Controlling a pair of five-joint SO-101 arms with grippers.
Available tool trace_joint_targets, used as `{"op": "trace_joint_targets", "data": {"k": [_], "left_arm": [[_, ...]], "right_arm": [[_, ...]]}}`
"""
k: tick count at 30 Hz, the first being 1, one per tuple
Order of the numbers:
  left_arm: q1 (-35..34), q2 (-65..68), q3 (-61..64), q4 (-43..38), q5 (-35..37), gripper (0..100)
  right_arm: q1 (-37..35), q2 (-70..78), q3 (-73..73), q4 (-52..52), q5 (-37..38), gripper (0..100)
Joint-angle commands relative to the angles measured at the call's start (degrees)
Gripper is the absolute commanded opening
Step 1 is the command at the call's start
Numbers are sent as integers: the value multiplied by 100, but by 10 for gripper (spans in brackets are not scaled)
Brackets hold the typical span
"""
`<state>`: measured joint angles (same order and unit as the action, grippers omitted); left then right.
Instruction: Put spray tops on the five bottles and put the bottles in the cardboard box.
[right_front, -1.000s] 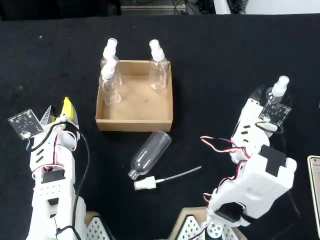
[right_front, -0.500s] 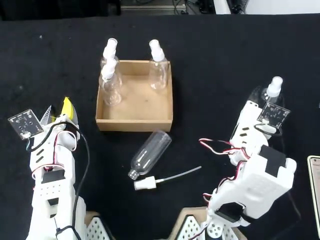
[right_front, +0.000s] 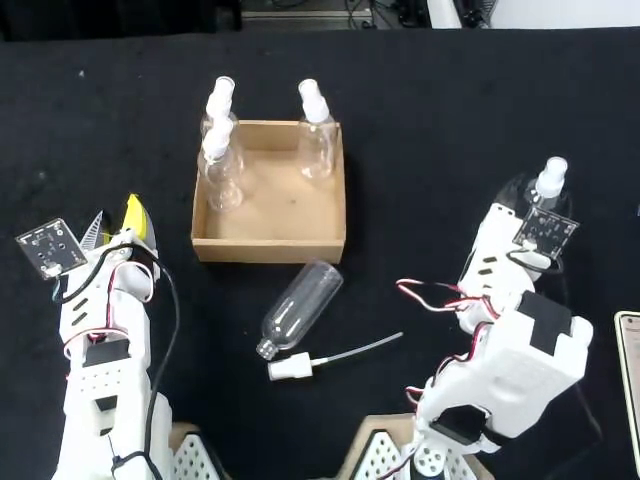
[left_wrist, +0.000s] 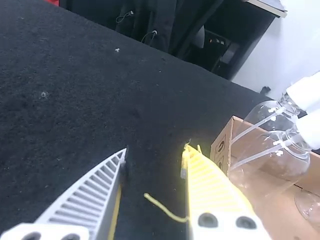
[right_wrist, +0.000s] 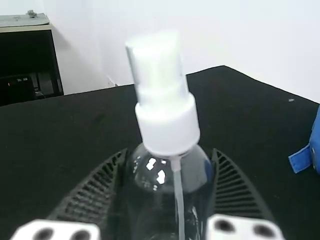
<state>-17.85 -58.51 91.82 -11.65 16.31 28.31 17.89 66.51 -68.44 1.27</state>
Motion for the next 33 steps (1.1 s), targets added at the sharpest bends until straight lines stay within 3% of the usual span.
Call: {"op": "trace_joint_targets", "data": {"k": [1, 16, 21, 24, 29, 33], "left_arm": [[31, 9, -127, -158, 26, 159], [31, 9, -127, -158, 26, 159], [31, 9, -127, -158, 26, 159], [31, 9, -127, -158, 26, 159], [40, 9, -127, -158, 26, 159], [31, 9, -127, -158, 26, 159]], "right_arm": [[-105, -48, 119, -79, 18, 195], [-114, -48, 127, -79, 26, 188], [44, -57, 154, -545, 18, 5], [53, -101, 356, -1064, 18, 39], [-97, -1007, 910, -1134, 18, 11], [-607, -2255, 1367, -563, 18, 11]]}}
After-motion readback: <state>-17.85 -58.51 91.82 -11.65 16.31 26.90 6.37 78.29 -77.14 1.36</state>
